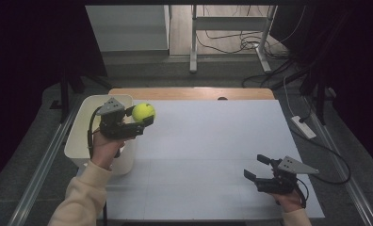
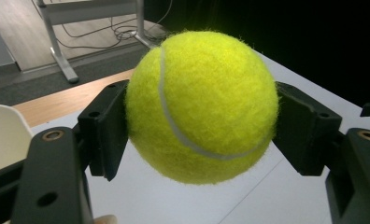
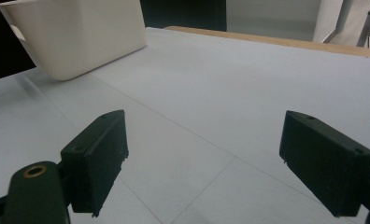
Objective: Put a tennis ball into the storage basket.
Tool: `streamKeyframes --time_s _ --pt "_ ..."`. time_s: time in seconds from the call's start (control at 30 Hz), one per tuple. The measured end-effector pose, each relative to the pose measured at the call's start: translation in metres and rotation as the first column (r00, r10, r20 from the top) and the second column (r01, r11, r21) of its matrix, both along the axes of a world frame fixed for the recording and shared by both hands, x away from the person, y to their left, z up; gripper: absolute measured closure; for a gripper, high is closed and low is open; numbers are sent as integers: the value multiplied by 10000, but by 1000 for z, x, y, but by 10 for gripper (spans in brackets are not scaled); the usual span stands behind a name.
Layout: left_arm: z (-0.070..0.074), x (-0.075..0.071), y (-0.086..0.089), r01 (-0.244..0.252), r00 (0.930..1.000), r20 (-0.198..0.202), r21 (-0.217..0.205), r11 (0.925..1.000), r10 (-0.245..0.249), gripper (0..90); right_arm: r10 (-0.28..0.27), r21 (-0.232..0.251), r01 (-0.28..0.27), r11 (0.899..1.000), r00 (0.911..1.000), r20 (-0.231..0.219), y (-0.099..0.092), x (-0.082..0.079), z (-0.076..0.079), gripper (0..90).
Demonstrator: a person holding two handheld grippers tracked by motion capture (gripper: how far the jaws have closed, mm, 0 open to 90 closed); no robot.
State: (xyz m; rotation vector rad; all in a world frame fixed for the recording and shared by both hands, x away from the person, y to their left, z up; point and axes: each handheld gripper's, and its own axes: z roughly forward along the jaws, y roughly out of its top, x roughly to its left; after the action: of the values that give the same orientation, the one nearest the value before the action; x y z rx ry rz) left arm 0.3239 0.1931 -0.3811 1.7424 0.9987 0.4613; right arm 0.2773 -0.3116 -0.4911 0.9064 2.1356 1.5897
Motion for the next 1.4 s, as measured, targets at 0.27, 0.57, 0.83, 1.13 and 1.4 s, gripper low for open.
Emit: streamKeyframes --time_s 0.27,0.57,0.83,1.13,1.4 --pt "5 4 11 -317 9995 -87 18 9995 317 274 -19 -8 19 10000 10000 34 0 0 0 154" --pt "11 3 26 -689 9976 -98 60 9976 689 274 -13 -22 13 10000 10000 18 0 0 -1 154" --pt "12 6 40 -997 9947 -258 -80 9950 994 274 19 -148 -19 9999 10000 28 2 0 -1 155" --pt "13 10 52 -1393 9897 -342 -8 9903 1392 274 14 -167 -14 9999 10000 44 2 0 -1 154" --pt "13 15 58 -1658 9849 -451 291 9857 1670 274 10 -150 -10 9999 10000 46 2 1 -1 154"
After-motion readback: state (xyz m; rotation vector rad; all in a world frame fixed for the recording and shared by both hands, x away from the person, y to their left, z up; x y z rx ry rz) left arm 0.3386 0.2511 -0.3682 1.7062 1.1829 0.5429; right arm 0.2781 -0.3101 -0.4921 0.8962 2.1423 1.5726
